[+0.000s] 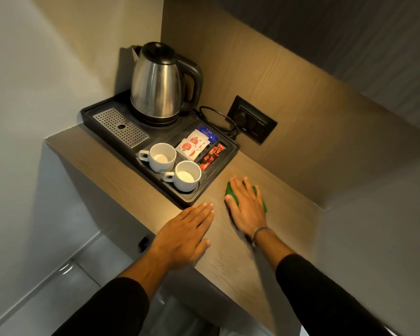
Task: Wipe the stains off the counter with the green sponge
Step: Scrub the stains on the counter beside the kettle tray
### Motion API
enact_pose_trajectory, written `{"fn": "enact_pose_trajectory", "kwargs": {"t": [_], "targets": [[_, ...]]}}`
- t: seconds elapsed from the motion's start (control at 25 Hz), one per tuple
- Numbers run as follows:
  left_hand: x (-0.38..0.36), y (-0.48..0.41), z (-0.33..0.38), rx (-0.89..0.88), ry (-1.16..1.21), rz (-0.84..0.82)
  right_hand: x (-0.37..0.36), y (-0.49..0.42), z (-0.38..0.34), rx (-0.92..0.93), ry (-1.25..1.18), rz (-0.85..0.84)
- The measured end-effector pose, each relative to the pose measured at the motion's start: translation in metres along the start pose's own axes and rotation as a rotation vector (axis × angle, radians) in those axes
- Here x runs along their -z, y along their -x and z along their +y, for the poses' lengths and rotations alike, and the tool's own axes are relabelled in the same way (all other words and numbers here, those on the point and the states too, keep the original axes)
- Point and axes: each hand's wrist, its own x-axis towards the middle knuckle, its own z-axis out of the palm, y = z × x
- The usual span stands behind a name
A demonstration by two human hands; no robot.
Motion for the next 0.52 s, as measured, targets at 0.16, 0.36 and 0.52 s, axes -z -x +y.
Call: {"fn": "enact_pose_trajectory", "kwargs": {"t": [0.16,0.36,0.52], "targets": [[0.003,0.001,0.001,0.002,0.001,-0.005,-0.006,0.073,0.028,0.243,0.034,-0.03],[0.006,0.001,0.002,-0.014,-0.018,-0.009,-0.003,0.061,-0.002,-0.067,0.007,0.013],[0.006,0.0,0.001,-0.008,-0.025,0.0,-0.024,0.133,0.001,0.186,0.028,-0.018]]}}
